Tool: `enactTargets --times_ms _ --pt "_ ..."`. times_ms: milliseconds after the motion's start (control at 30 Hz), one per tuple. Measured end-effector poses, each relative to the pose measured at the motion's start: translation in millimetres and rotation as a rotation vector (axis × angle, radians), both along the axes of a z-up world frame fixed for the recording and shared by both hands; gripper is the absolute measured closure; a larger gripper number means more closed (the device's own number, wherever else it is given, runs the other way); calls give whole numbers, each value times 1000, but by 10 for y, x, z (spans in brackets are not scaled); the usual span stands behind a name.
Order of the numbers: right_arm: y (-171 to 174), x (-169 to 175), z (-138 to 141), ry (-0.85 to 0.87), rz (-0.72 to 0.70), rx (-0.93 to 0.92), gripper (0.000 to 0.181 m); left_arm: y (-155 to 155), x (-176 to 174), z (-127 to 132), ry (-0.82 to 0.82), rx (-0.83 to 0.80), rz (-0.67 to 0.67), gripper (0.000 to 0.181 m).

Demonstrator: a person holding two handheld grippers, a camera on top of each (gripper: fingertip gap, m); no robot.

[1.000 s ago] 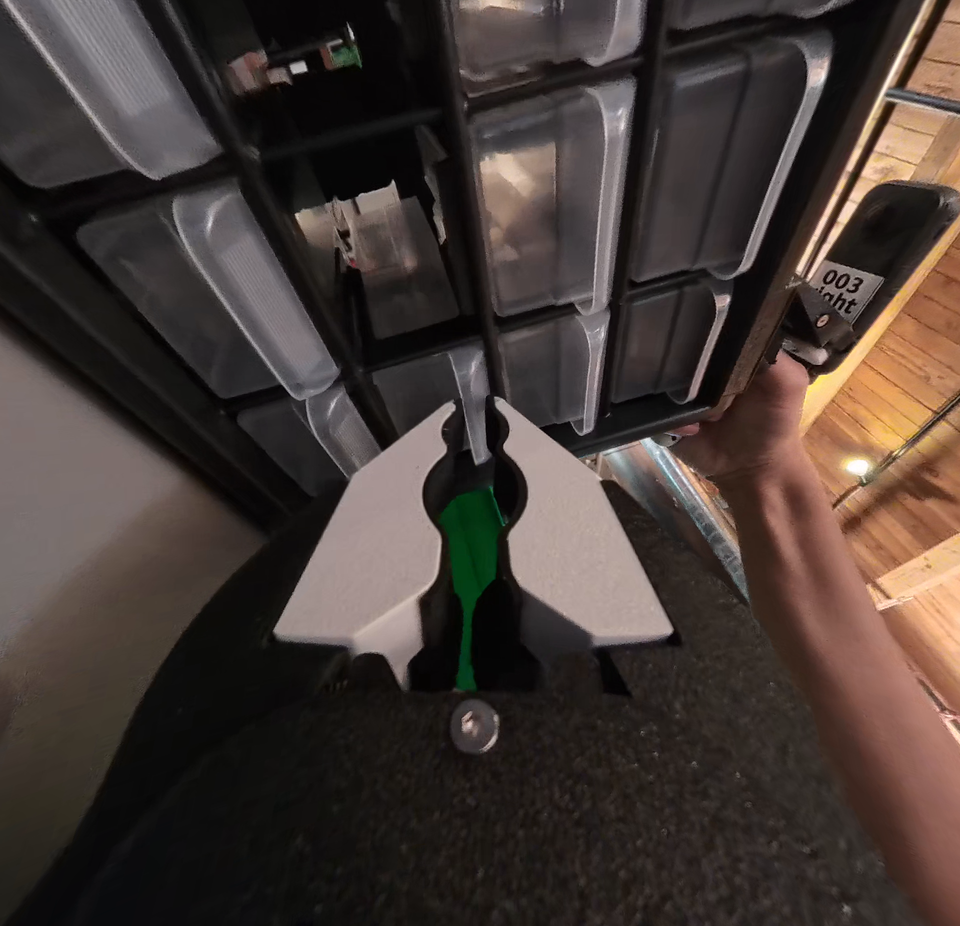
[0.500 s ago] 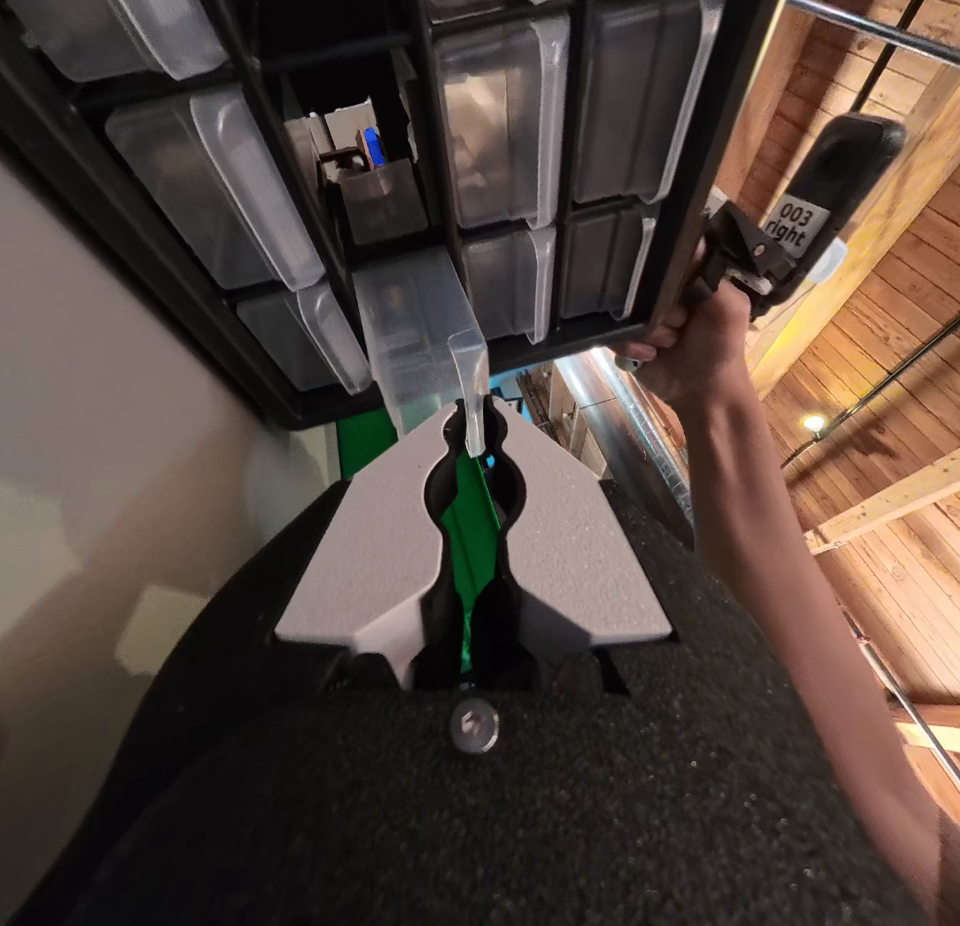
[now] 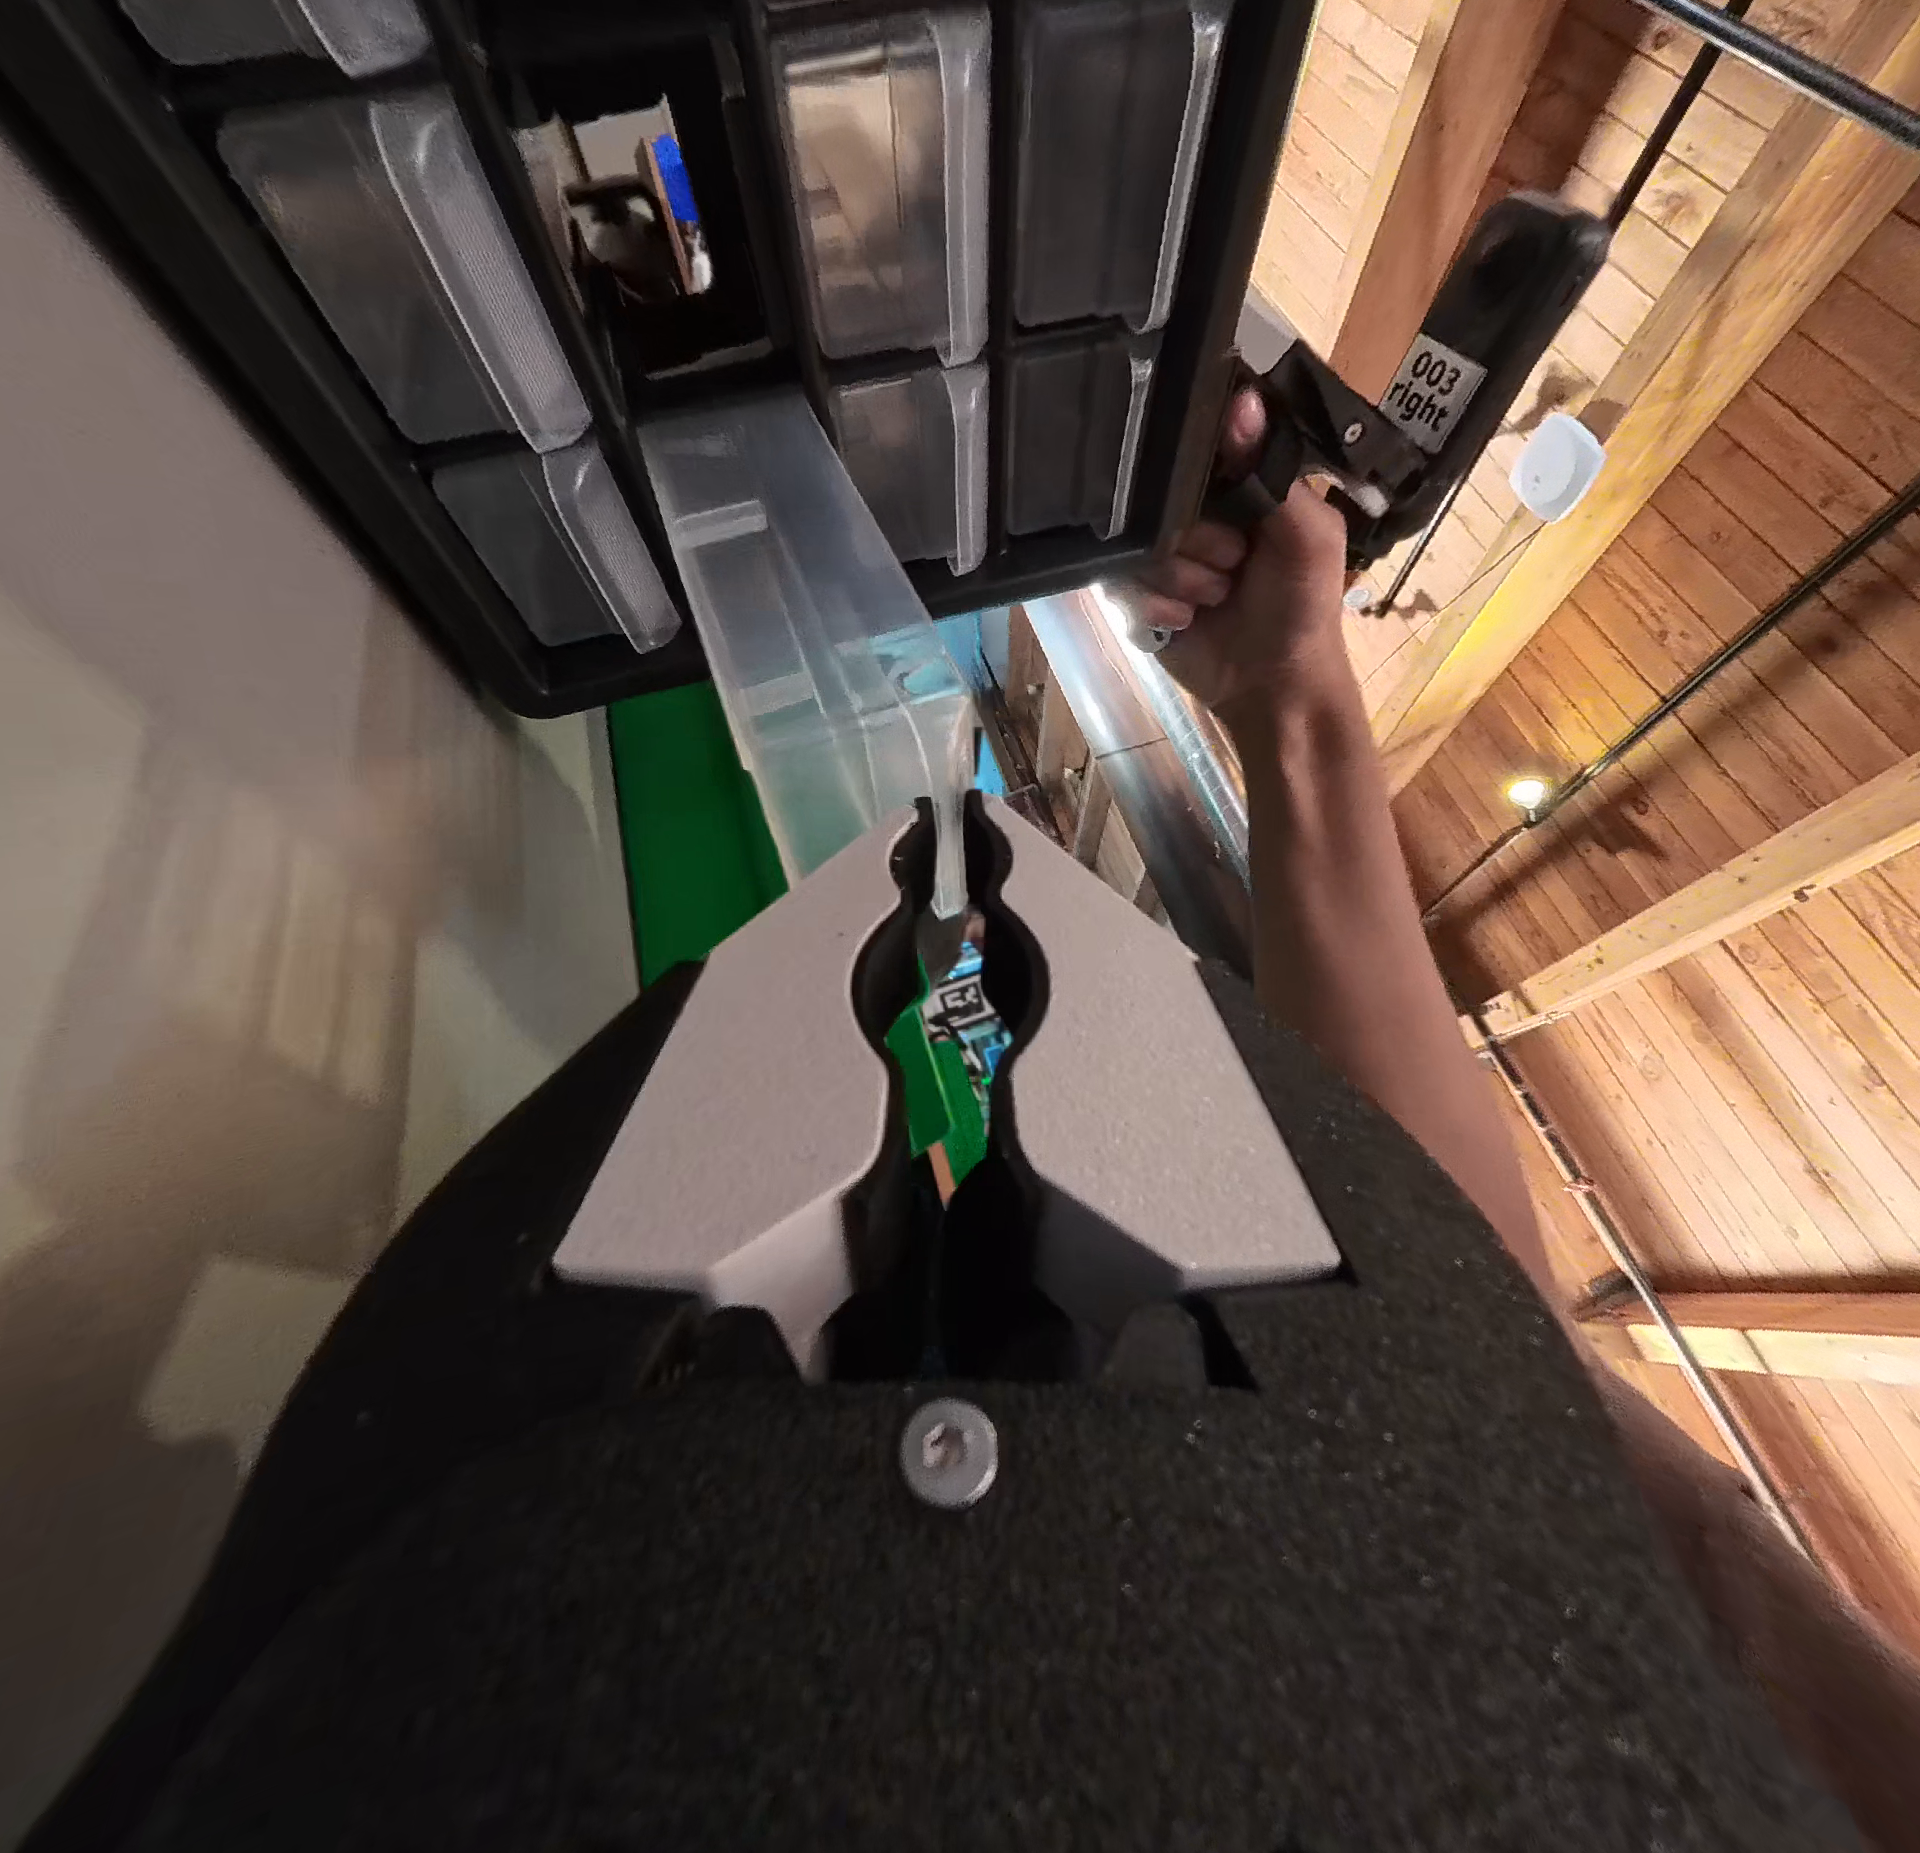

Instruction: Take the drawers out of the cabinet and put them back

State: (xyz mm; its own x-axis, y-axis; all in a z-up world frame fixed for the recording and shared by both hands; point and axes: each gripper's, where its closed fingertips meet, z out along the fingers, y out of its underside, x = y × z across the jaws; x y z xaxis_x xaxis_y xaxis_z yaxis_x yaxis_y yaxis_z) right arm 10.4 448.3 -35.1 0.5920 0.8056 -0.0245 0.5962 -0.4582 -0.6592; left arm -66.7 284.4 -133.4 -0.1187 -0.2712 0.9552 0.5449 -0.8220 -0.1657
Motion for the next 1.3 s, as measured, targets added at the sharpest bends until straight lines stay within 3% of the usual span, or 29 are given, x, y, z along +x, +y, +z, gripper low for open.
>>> enactTargets --times_ms 433,567,667,767,867,967,1133,1300 --pt "-1 1 -1 22 -6 -18 181 -340 -167 107 -19 65 -93 181" --pt "-1 2 -1 15 4 -23 181 -448 -276 249 -7 95 -158 181" --pt "9 -5 -1 26 8 -35 181 -587 -287 468 -57 65 -271 181" --pt "14 -11 0 59 8 -38 181 -842 -348 563 1 106 -467 181" --pt "13 -11 1 88 9 -41 181 -888 -511 501 13 42 -636 181" --pt "13 -12 2 105 7 -53 181 -918 -615 249 112 -4 -792 180" --pt "14 -12 3 81 3 -51 181 -880 -688 -66 191 -106 -879 180" --pt "16 -11 4 81 -2 -52 181 -891 -765 -187 240 -196 -1085 178"
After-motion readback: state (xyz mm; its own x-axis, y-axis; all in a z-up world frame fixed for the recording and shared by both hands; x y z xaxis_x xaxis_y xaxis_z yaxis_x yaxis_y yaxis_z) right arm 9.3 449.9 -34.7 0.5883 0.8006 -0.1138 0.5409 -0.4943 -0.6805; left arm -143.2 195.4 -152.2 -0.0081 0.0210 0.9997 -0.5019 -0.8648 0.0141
